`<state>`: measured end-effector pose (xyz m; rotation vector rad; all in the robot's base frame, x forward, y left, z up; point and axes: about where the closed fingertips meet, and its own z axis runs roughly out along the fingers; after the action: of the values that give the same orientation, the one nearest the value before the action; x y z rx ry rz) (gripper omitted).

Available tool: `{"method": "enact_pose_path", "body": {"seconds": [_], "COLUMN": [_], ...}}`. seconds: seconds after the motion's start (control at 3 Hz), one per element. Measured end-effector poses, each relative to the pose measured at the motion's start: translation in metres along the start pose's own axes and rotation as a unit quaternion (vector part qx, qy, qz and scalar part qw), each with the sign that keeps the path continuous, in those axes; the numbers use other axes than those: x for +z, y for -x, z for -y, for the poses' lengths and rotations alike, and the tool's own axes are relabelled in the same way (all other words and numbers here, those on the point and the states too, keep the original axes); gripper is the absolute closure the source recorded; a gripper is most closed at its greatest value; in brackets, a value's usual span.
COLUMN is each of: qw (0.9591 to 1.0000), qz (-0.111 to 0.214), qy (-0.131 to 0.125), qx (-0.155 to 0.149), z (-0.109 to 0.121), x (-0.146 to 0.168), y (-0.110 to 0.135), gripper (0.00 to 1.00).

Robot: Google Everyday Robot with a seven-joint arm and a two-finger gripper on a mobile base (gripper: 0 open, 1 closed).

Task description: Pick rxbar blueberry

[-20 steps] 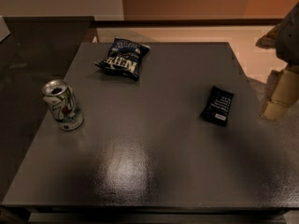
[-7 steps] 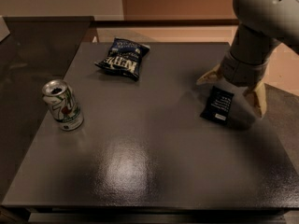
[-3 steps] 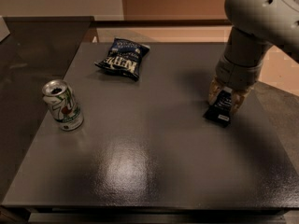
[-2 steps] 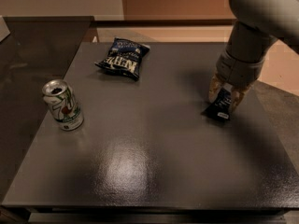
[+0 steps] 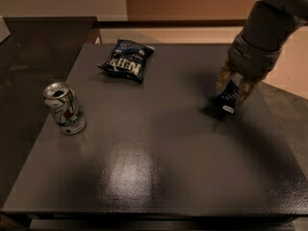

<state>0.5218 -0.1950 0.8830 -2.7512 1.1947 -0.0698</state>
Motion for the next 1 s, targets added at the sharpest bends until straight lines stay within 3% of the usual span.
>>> {"method": "enact_pose_path", "body": {"seconds": [1.0], "qw": [0.9978], "qz": [-0.003], "qy": [-0.062], "qx": [0.022], "z": [0.023], "x": [-0.063], "y": [0.002], "gripper": [1.00]}}
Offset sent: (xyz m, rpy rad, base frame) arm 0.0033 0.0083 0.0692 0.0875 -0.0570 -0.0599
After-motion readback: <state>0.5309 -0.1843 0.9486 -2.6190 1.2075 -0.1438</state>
